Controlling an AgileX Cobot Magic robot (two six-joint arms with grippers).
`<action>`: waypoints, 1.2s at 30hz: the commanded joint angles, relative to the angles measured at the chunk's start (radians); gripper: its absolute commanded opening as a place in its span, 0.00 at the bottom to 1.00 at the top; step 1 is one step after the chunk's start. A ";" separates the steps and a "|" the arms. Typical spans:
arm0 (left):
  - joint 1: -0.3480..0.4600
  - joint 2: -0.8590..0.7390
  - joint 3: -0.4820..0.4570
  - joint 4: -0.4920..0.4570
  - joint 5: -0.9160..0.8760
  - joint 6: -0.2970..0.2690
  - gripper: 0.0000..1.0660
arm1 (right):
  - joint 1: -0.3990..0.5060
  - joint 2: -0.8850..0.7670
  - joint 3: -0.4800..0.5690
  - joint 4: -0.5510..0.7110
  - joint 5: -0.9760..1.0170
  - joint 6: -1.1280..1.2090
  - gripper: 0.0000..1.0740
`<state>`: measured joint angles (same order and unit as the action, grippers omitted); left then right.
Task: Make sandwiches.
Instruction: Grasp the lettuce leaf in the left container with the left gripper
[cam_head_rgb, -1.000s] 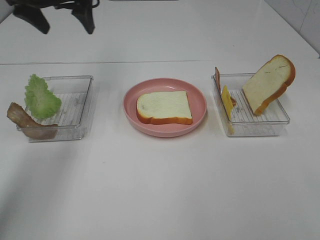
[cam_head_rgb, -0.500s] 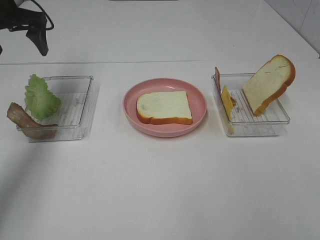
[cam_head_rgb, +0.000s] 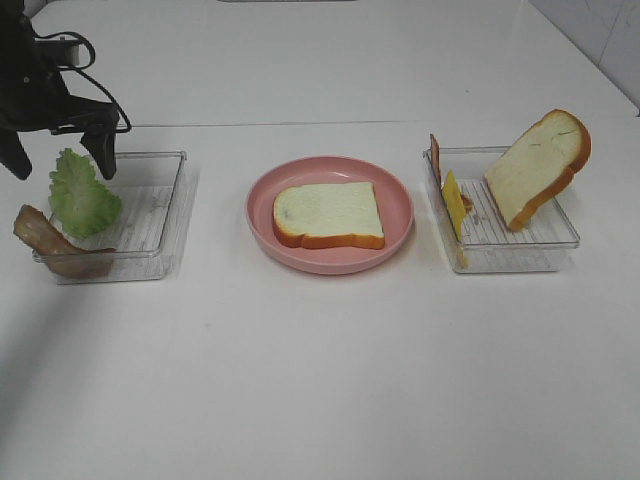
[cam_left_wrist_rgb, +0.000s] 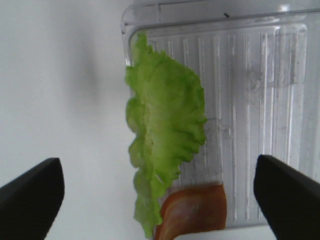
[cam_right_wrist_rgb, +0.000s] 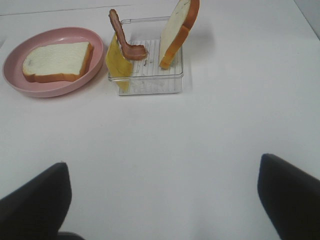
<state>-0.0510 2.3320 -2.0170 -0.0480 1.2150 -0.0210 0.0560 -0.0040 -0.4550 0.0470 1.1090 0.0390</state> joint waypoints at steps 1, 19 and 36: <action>-0.003 0.016 0.002 -0.006 0.060 0.002 0.91 | -0.003 -0.031 0.003 -0.004 -0.010 -0.005 0.87; -0.003 0.016 0.002 -0.006 0.064 0.008 0.27 | -0.003 -0.031 0.003 -0.004 -0.010 -0.005 0.87; -0.003 0.012 -0.003 -0.006 0.084 -0.015 0.00 | -0.003 -0.031 0.003 -0.004 -0.010 -0.005 0.87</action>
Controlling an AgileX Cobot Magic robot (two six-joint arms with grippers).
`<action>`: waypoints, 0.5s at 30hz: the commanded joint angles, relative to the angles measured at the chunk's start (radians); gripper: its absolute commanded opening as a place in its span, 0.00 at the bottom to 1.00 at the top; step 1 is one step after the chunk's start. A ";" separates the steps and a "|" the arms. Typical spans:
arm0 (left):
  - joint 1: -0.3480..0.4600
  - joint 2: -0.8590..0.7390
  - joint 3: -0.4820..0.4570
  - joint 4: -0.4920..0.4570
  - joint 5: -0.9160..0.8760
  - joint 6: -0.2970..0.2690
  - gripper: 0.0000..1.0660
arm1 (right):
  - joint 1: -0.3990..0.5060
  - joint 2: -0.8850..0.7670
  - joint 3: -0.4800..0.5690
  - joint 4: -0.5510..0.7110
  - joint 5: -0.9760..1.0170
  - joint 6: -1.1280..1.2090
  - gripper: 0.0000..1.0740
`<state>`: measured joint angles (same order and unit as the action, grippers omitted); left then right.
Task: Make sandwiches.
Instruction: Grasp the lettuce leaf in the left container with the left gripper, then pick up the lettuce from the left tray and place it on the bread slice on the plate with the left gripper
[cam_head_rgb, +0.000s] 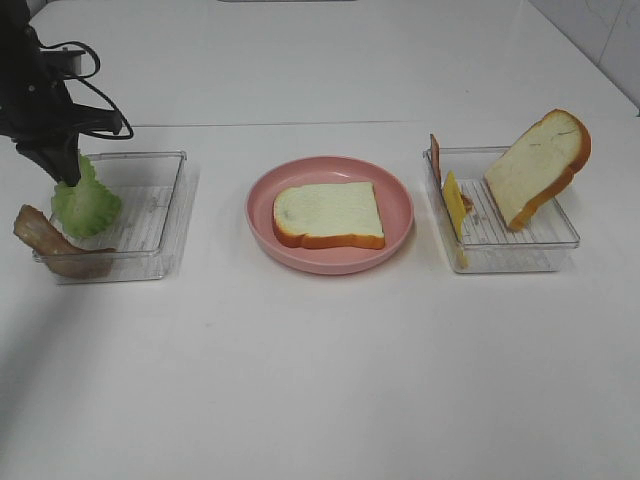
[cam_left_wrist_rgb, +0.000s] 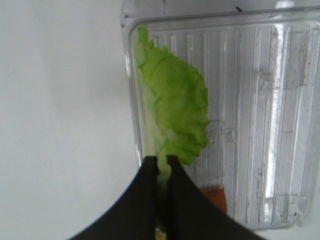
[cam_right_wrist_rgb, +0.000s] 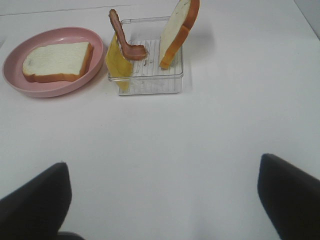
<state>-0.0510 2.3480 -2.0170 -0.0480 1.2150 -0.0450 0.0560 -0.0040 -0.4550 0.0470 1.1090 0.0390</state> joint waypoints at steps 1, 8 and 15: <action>-0.003 -0.006 -0.009 -0.006 0.089 0.018 0.00 | -0.003 -0.031 0.003 -0.004 -0.010 -0.005 0.87; -0.003 -0.068 -0.063 -0.026 0.103 0.045 0.00 | -0.003 -0.031 0.003 -0.004 -0.010 -0.005 0.87; -0.003 -0.176 -0.066 -0.097 0.102 0.045 0.00 | -0.003 -0.031 0.003 -0.004 -0.010 -0.005 0.87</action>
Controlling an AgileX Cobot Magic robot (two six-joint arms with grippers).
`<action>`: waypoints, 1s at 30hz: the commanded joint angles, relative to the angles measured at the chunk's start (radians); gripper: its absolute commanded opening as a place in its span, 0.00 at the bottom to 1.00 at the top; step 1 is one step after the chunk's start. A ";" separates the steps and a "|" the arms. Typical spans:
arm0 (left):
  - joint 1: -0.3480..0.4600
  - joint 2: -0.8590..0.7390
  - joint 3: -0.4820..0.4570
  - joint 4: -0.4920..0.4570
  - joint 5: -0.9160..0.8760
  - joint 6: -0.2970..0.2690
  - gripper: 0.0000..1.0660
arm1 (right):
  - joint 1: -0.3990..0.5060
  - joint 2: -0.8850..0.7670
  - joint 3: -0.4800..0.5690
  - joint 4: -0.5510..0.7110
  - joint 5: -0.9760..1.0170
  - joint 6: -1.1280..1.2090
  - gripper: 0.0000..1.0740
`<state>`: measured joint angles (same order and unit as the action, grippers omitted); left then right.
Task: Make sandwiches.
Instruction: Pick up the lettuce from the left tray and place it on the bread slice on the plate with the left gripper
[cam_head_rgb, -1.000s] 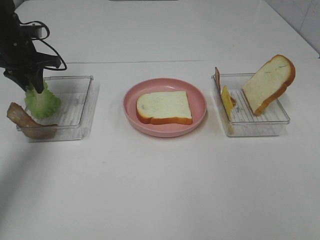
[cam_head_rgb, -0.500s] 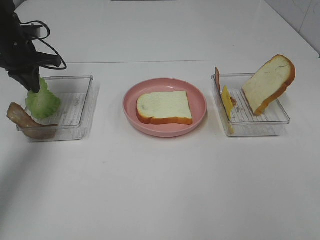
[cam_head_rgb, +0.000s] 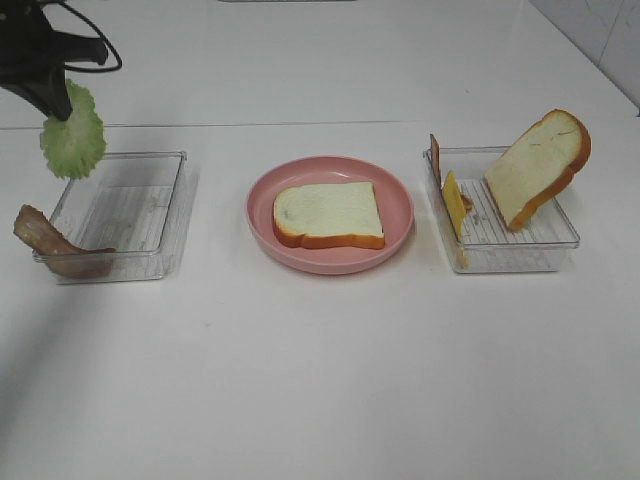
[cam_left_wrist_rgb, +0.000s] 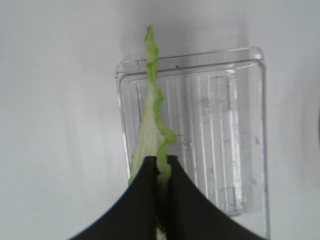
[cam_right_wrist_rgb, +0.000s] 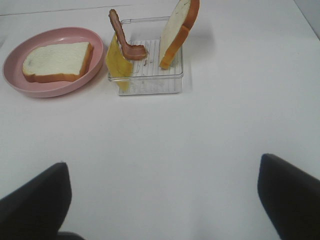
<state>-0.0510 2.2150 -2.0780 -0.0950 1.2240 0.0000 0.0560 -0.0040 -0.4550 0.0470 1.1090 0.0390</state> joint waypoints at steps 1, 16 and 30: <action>-0.003 -0.043 -0.005 -0.050 0.093 0.000 0.00 | -0.003 -0.031 0.003 -0.004 -0.010 -0.005 0.87; -0.230 -0.126 -0.019 -0.402 -0.039 0.058 0.00 | -0.003 -0.031 0.003 -0.004 -0.010 -0.005 0.87; -0.397 0.046 -0.019 -0.558 -0.167 0.059 0.00 | -0.003 -0.031 0.003 -0.004 -0.010 -0.005 0.87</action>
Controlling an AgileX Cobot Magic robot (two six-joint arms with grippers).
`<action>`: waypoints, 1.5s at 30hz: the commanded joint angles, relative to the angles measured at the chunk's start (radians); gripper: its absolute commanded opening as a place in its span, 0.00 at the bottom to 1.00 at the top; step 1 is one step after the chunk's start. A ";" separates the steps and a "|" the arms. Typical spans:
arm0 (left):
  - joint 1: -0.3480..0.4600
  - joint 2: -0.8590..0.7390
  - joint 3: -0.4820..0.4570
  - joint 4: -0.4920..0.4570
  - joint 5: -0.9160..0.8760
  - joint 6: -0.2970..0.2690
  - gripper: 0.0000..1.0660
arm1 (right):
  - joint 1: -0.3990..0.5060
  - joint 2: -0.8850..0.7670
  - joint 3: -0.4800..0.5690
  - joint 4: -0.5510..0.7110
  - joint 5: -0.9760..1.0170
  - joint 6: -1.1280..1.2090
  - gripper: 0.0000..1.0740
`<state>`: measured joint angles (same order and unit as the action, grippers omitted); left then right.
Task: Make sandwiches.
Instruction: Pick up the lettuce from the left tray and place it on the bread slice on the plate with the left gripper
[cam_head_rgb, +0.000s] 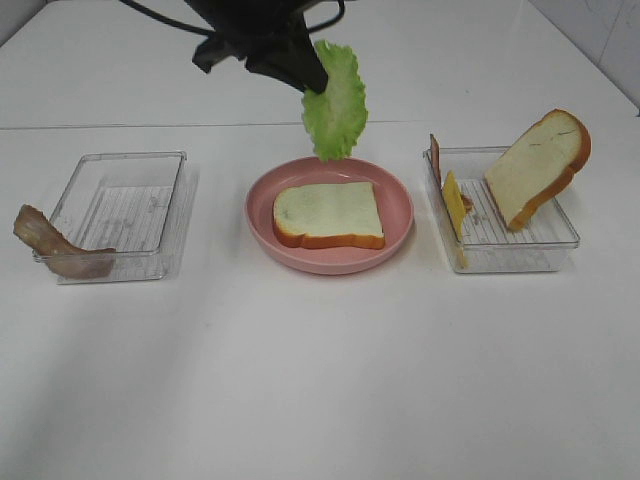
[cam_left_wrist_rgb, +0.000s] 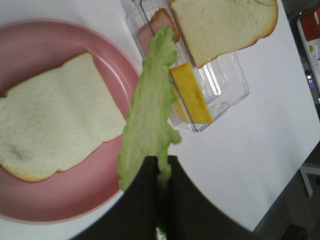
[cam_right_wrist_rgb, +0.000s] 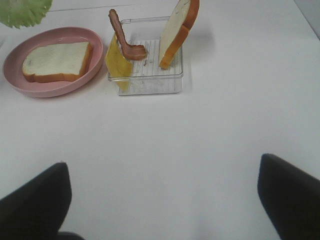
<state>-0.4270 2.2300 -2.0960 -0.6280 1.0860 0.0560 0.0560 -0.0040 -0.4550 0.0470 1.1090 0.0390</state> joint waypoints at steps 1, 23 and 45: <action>-0.021 0.031 -0.001 -0.025 -0.029 0.003 0.00 | -0.003 -0.031 0.003 -0.004 -0.010 -0.005 0.87; -0.049 0.208 -0.001 -0.054 -0.154 0.033 0.00 | -0.003 -0.031 0.003 -0.004 -0.010 -0.005 0.87; -0.050 0.208 -0.001 0.195 -0.095 -0.204 0.02 | -0.003 -0.031 0.003 -0.004 -0.010 -0.005 0.87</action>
<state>-0.4730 2.4380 -2.0960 -0.4410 0.9750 -0.1340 0.0560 -0.0040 -0.4550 0.0470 1.1090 0.0390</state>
